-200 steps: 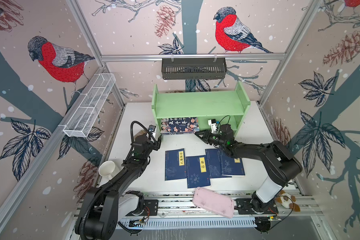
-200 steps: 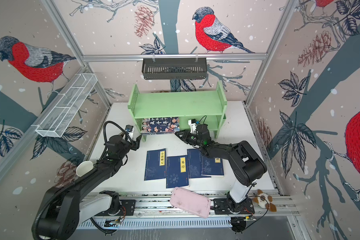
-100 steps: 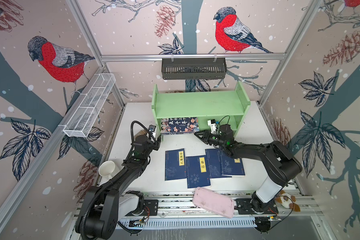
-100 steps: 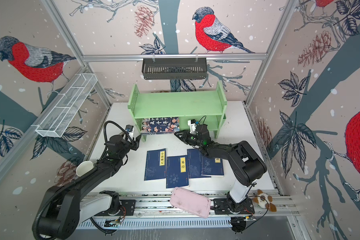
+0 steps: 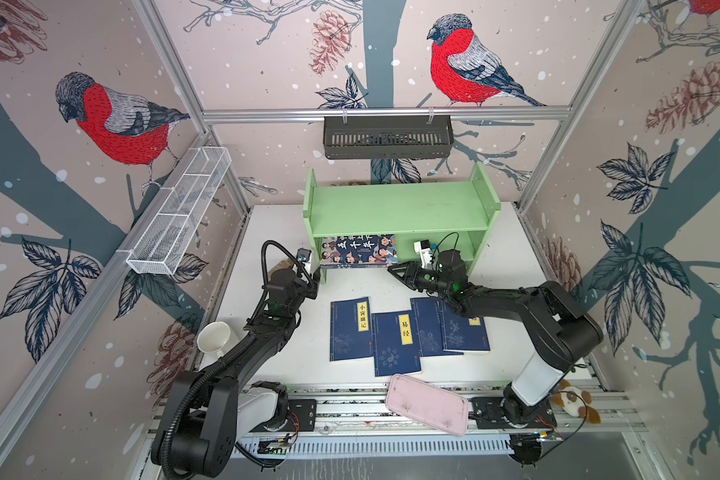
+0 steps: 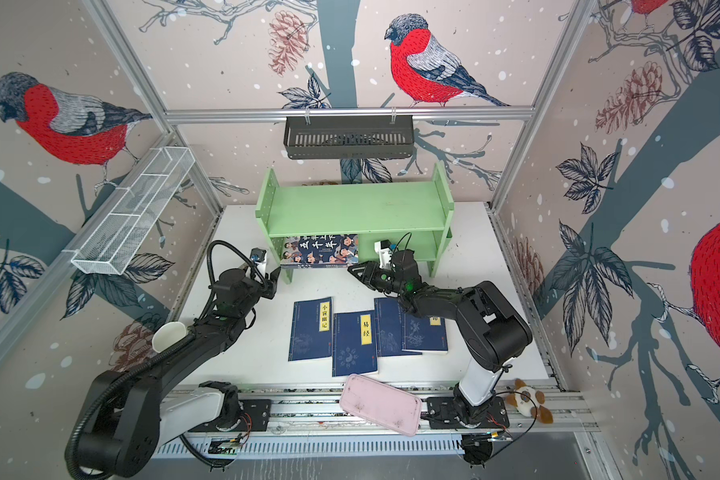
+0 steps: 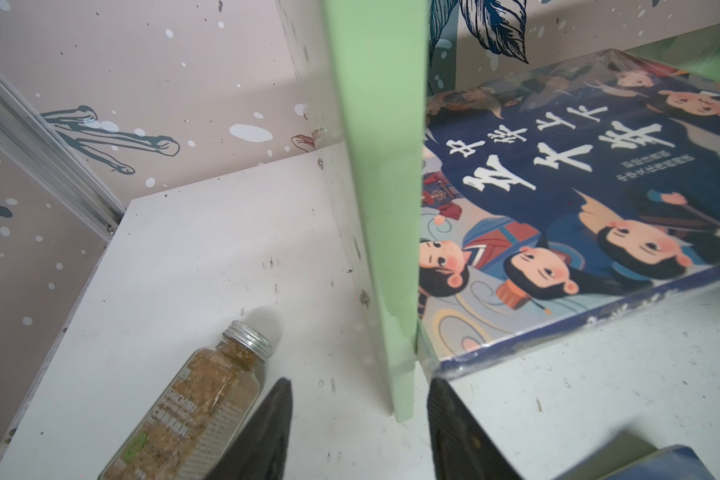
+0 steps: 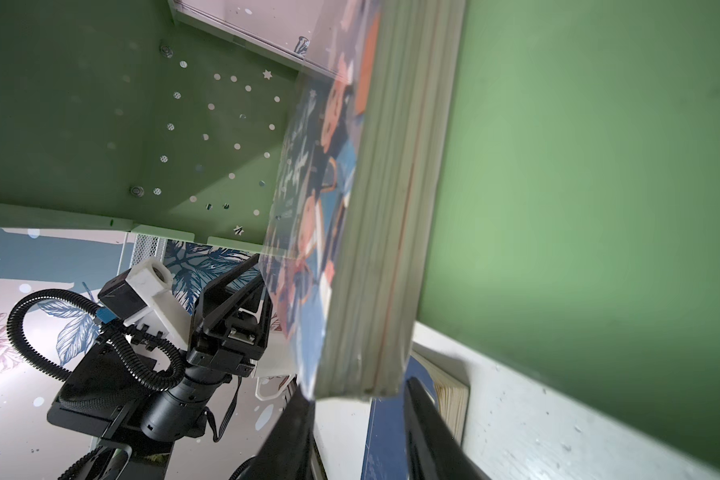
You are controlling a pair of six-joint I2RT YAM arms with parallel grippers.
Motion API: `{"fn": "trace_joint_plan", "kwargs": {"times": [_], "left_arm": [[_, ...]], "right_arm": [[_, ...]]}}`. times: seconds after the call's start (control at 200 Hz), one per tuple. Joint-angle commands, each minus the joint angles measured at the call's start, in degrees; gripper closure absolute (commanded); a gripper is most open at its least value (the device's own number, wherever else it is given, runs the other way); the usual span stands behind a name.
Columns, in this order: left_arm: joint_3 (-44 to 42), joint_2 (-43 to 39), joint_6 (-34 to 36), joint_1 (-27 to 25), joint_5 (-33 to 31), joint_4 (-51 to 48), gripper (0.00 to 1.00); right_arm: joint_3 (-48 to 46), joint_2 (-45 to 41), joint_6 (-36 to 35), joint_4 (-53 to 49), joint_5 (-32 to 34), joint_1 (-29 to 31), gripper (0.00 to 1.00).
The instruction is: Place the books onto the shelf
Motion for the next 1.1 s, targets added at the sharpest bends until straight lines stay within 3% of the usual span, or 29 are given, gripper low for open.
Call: {"fn": "trace_joint_plan", "kwargs": {"times": [0.0, 0.5, 0.905, 1.095], "left_arm": [[0.63, 0.11, 0.41, 0.04, 0.19, 3.32, 0.48], [0.21, -1.40, 1.31, 0.04, 0.67, 0.22, 0.27], [0.15, -3.00, 4.97, 0.04, 0.76, -3.88, 0.22], [-0.22, -3.31, 4.89, 0.04, 0.99, -3.91, 0.20]], "right_arm": [[0.09, 0.44, 0.89, 2.57, -0.59, 0.15, 0.63], [1.77, 1.78, 0.98, 1.89, -1.02, -0.46, 0.63], [2.35, 2.67, 1.48, 2.16, -1.51, -0.46, 0.63], [-0.59, -2.17, 0.10, -0.48, 0.06, -0.42, 0.63]]}}
